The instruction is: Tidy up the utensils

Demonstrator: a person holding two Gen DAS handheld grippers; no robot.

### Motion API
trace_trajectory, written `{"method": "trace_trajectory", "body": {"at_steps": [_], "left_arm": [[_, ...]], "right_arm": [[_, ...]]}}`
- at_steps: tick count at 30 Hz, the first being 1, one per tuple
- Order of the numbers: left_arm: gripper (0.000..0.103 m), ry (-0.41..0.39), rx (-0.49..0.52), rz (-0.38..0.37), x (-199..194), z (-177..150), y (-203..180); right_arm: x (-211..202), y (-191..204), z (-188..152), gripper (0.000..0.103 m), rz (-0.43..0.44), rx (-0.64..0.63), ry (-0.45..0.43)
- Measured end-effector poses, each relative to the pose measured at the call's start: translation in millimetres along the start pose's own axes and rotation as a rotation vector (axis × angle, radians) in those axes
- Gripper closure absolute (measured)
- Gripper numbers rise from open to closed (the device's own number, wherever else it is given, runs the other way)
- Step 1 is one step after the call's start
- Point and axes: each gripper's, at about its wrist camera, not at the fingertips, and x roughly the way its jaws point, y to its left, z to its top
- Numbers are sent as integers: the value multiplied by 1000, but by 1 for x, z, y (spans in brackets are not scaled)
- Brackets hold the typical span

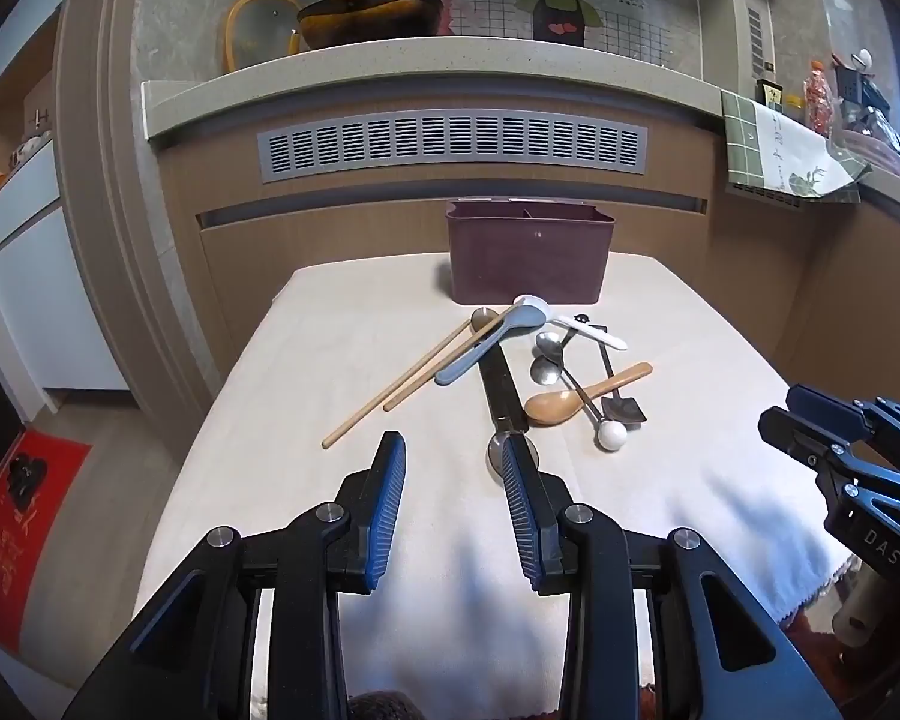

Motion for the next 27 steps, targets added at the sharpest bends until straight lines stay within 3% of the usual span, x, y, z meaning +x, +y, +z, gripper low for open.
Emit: {"method": "trace_trajectory", "body": {"at_steps": [27], "left_arm": [[68,11,-3,-6,0,2,-1]], "right_arm": [[-5,-5,1,69,0,13,11]]}}
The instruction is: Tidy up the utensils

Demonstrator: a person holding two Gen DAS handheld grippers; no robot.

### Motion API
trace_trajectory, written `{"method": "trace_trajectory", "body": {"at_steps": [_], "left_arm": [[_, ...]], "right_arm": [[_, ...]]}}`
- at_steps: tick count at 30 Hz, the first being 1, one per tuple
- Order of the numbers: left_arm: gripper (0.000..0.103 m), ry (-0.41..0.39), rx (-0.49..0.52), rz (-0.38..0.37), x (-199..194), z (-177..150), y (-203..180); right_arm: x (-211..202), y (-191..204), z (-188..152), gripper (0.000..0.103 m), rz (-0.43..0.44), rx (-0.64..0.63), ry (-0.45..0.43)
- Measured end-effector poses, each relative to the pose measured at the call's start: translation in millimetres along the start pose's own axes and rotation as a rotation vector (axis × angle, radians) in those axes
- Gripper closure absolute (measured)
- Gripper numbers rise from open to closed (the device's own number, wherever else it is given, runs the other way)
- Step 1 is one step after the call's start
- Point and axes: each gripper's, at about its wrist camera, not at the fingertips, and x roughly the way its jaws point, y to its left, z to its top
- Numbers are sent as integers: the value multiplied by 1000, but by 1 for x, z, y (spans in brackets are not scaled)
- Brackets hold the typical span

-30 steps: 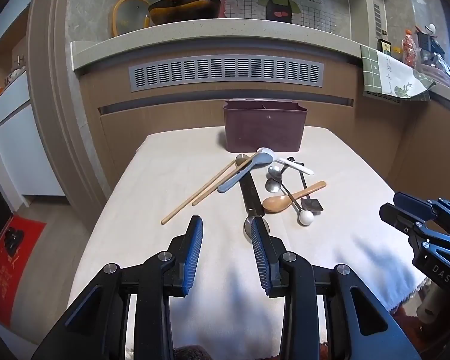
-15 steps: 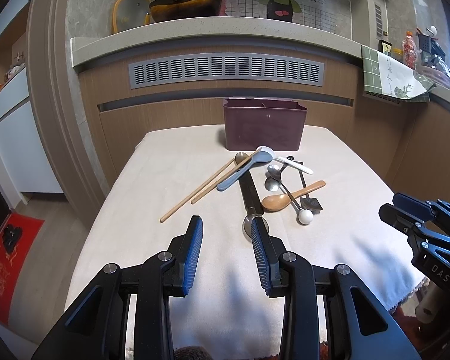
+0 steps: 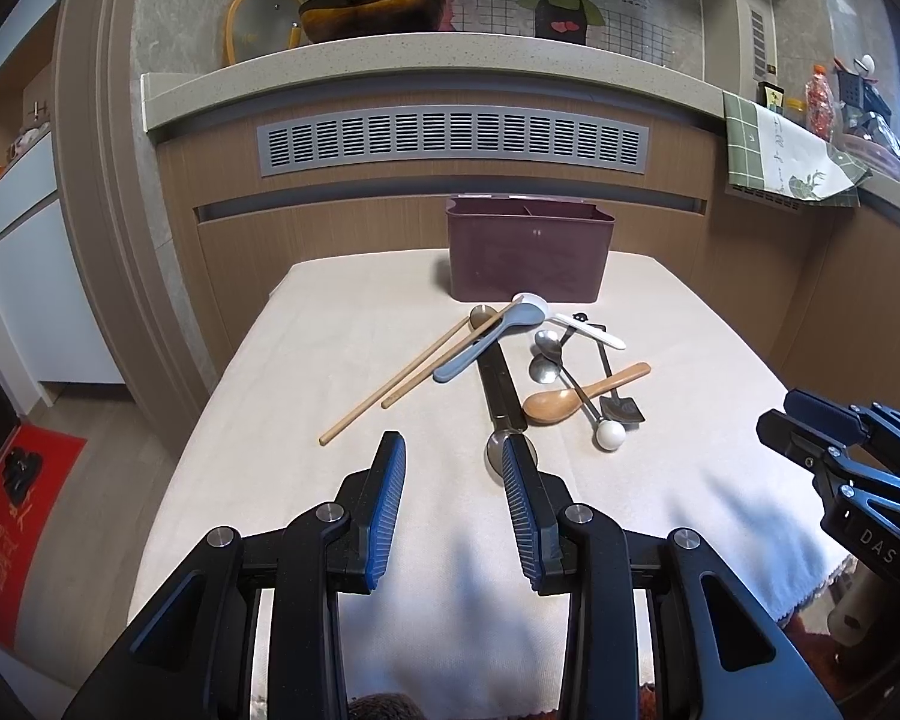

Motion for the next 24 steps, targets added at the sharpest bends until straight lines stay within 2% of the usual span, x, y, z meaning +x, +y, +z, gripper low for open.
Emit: {"method": "trace_trajectory", "body": {"at_steps": [24], "left_arm": [[68,9,-12,-1,-3,1,3]], "right_arm": [[5,-1,-1,69,2,6,11]]}}
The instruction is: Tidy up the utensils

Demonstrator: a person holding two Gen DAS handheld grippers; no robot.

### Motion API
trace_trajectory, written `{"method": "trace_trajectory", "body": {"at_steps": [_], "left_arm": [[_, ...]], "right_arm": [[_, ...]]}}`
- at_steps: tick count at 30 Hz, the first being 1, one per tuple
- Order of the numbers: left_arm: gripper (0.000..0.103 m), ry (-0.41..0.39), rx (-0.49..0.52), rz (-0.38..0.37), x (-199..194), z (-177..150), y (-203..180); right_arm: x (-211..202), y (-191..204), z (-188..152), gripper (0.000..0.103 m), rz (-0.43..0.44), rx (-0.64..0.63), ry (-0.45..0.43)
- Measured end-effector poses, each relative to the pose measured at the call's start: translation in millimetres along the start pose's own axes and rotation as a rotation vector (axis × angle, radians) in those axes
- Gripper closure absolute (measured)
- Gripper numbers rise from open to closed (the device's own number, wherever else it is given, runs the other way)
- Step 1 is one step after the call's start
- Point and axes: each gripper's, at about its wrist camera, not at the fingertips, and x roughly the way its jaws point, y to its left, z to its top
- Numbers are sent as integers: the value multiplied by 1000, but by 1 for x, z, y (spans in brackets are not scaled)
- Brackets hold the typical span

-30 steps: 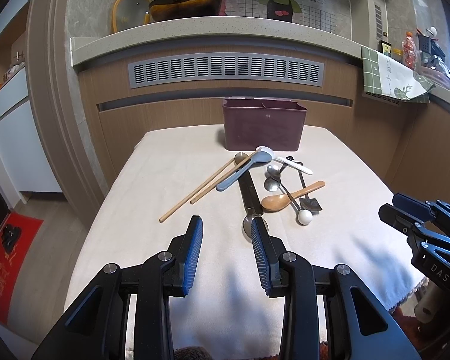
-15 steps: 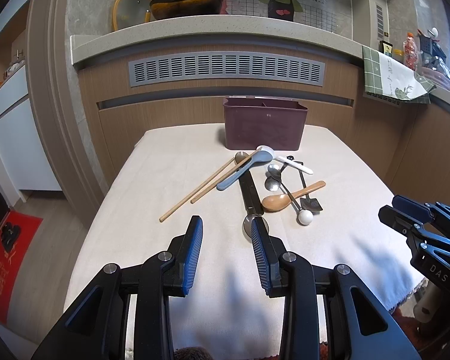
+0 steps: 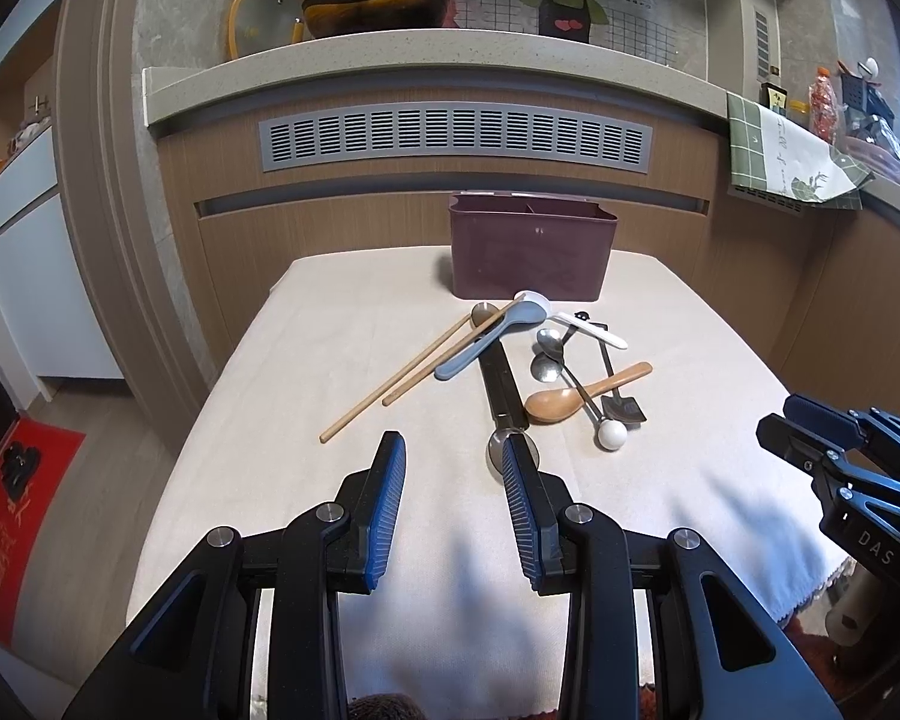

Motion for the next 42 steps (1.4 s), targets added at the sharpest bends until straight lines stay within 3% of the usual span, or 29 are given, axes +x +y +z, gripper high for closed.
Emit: {"method": "trace_trajectory", "body": {"at_steps": [17,21,27,36,42], "left_arm": [[68,7,1,-6,1,-1,0],[68,14,-5,-25,7,5,6],[68,-13,-34,8,27,23,22],[68,1,-132,-20,61,31,46],[68,32,-144,-1,74,24,52]], "right_arm": [[1,0,-1,69,2,1,2],[6,-1,0,69,8,-3,14],[26,-5,9,69,-1,-50,47],[87,3,16,71,96,-88,183],[125,17,15,74,146,-114,268]]}}
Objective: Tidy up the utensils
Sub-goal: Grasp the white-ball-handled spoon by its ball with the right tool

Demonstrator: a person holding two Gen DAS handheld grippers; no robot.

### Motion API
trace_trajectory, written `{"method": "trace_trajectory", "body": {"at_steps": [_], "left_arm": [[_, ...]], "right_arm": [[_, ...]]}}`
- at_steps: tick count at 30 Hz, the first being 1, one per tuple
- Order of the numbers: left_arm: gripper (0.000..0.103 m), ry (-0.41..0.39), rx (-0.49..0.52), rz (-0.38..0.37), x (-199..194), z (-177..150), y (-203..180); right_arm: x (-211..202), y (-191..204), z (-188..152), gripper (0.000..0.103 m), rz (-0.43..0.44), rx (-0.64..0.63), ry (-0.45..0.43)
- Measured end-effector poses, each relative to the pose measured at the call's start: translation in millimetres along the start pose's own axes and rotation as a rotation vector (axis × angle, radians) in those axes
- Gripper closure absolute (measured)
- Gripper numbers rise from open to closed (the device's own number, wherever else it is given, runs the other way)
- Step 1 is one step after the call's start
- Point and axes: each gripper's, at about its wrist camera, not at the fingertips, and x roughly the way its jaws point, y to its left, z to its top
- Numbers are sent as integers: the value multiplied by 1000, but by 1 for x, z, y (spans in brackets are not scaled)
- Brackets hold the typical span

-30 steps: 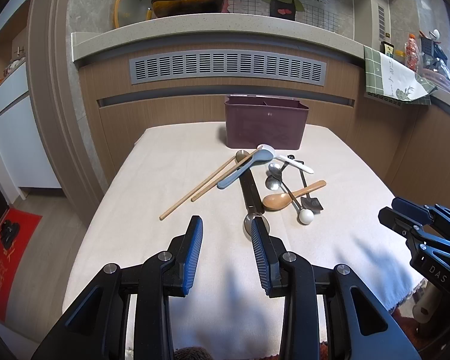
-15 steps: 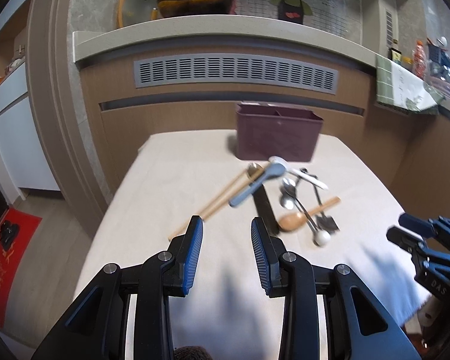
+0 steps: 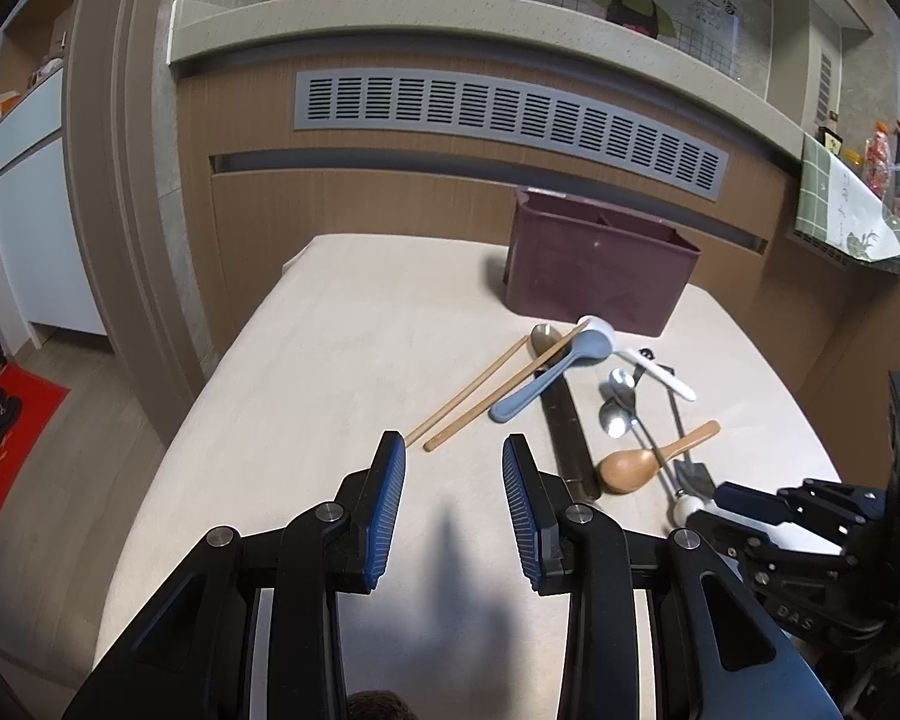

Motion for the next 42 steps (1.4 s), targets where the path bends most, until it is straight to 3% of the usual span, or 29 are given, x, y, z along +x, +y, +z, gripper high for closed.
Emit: {"method": "trace_trajectory", "body": {"at_steps": [8,12,20,23,32,37,42], "left_arm": [[68,28,-40,-4,15,-3,8],[68,25,-40,-13,17,-3,6],[68,45,15,-37,35,6,-9],[68,65,29,-53,44,10,-14],[68,111,109,-169,59,17,-37],[68,99,78,-116,73,31,-17],[68,180,173,-150,109,56,-5]], "right_arm": [[17,5,7,79,-11,-50,45],[9,3,9,83,-47,-75,14],[-71,-39,47,83,-122,-4,-276],[-86,-62,58,83,-147,61,-325],[-93,-94,52,83,-155,163,-345],[-91,-103,44,83,-146,175,-332],[-86,-106,45,83,-146,181,-321]]}}
